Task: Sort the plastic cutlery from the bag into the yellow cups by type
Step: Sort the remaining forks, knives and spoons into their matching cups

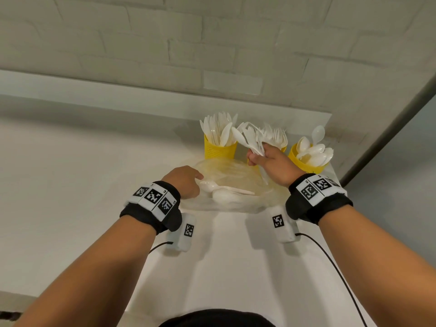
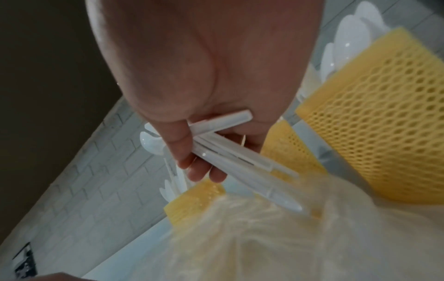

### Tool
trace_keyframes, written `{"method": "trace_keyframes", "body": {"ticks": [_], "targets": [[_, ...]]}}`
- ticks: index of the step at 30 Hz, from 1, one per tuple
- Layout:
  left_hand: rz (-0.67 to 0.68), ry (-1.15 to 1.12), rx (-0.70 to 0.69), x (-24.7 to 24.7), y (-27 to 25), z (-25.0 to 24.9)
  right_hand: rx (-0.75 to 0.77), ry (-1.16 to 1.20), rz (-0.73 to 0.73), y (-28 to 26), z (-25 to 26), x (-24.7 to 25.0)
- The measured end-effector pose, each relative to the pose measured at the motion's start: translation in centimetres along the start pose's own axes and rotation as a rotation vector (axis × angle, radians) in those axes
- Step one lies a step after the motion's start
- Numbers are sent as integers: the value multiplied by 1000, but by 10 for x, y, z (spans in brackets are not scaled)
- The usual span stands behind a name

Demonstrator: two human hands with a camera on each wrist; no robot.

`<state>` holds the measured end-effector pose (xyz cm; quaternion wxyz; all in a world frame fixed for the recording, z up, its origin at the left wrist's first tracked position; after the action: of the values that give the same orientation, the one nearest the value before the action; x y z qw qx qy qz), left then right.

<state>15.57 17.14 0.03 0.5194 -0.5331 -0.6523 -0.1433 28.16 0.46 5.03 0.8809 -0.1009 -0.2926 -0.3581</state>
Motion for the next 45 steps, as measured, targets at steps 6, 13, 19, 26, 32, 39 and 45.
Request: {"method": "trace_keyframes", "body": {"ticks": [6,13,19,26,32,39,45], "targets": [[7,76,1,-1,-1,-9,75,168,-56,10,38,0],[12,157,50,-2,6,-22,42,-64,-17,4,46,-38],[17,207,49,-6,5,-24,-96,-139,133,-1,20,-57],[-66,142,90,-2,3,-20,-139,-507,133,-2,-5,-38],[41,-21,46,-17,2,-23,-317,-680,303,-8,-37,-56],[17,-205,-76,-17,0,-27,-321,-703,254,-4,-37,-59],[-37,-291,-129,-8,2,-23,-269,-699,311,-4,-41,-72]]}}
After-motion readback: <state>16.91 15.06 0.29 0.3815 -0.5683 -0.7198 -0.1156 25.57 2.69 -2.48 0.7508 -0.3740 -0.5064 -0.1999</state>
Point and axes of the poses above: each hand's wrist, its own y-axis towards the middle knuckle, its own x-axis out of the back of the hand, z = x × y, the point moved 7 cm from there along y, towards the middle knuckle, and after that the axes turned 1 degree about -x, right-handed, at the moved point
